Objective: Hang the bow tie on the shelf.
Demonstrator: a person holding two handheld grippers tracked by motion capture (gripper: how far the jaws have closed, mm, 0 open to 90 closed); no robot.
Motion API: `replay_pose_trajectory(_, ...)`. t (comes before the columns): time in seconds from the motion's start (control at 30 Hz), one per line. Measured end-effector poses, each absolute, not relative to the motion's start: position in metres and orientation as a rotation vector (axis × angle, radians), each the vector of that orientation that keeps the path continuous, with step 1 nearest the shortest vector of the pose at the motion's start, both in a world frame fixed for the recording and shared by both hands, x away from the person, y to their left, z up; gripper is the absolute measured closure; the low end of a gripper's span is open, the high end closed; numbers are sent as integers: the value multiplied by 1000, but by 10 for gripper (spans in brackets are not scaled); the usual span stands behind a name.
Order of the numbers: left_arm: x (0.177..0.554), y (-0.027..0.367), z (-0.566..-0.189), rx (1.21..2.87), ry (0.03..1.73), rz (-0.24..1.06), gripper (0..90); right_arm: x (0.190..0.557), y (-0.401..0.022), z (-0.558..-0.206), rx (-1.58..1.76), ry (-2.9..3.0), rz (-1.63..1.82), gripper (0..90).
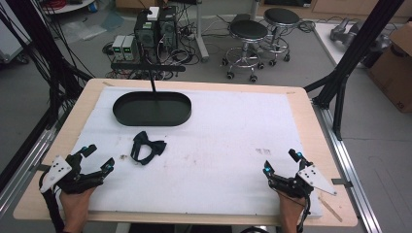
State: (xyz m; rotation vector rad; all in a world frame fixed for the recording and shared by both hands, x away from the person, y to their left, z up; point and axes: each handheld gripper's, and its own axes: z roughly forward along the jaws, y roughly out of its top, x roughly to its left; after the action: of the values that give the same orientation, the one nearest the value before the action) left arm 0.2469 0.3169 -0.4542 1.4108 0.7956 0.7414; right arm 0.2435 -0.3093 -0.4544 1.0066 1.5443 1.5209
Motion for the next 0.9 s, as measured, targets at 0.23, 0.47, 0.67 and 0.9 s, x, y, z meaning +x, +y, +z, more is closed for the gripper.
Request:
replay_pose_trajectory(0.23,247,317,-454,1415,790,734,155,243,-310,-455,989,1538,1522,26)
replay_pose_trajectory(0.47,250,318,-454,1419,811,713,155,242,-310,-455,983,1534,1525,26)
replay_pose_trajectory(0.67,250,317,-453,1435,804,710,153,243,-310,-455,987,1537,1526,27)
replay_pose_trajectory(0.9,252,317,-452,1448,813,701,153,243,-309,-455,994,1537,1523,27)
